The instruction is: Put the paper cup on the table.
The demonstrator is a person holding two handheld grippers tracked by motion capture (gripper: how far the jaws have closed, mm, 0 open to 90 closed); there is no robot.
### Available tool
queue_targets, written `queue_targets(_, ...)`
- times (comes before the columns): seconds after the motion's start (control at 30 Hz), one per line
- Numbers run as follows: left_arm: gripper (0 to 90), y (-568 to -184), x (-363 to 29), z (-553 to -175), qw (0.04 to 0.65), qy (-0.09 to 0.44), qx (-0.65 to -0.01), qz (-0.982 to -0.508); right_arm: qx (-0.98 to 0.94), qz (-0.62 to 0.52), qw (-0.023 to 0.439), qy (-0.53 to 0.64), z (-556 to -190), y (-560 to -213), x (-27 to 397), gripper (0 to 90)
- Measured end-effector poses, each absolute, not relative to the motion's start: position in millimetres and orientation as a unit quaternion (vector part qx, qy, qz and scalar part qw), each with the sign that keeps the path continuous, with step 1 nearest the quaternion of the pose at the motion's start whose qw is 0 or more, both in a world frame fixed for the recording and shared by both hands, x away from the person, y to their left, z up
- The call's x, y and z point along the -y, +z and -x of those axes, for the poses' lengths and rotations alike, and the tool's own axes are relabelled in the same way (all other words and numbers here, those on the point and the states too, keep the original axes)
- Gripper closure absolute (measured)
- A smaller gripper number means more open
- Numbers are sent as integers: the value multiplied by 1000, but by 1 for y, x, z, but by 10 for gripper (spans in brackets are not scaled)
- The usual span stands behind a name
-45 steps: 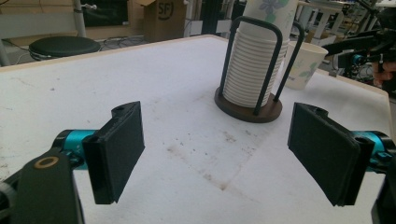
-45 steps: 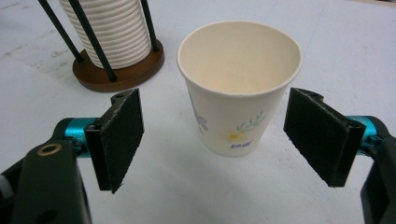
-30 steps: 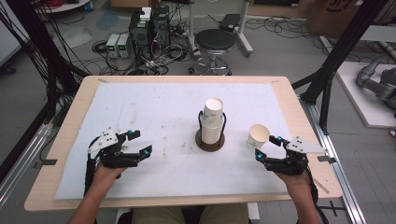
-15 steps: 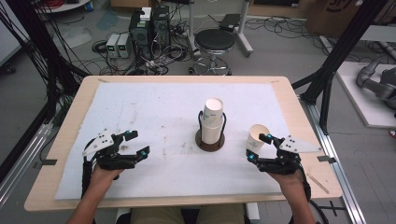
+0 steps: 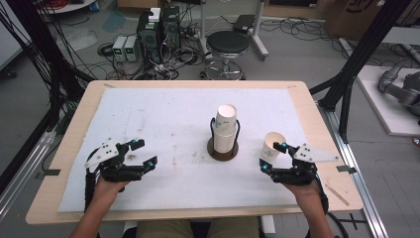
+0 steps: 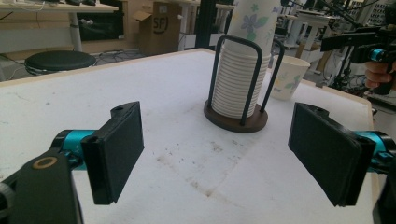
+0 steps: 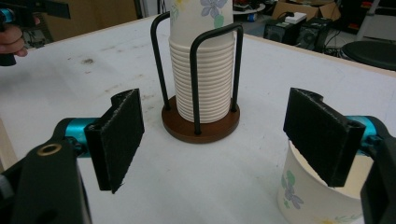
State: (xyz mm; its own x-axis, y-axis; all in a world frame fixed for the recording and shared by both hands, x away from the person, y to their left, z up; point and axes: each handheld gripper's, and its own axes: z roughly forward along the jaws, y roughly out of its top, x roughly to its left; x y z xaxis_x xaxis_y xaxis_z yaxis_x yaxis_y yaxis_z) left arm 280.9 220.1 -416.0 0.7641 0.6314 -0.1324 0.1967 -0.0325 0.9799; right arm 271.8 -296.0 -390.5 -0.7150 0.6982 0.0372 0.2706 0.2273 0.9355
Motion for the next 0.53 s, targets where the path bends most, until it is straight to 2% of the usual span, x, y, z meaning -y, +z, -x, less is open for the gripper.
queue_targets(0.53, 180, -418, -220, -284, 625, 175, -301, -698, -759, -318, 203, 530, -273, -391, 297, 206)
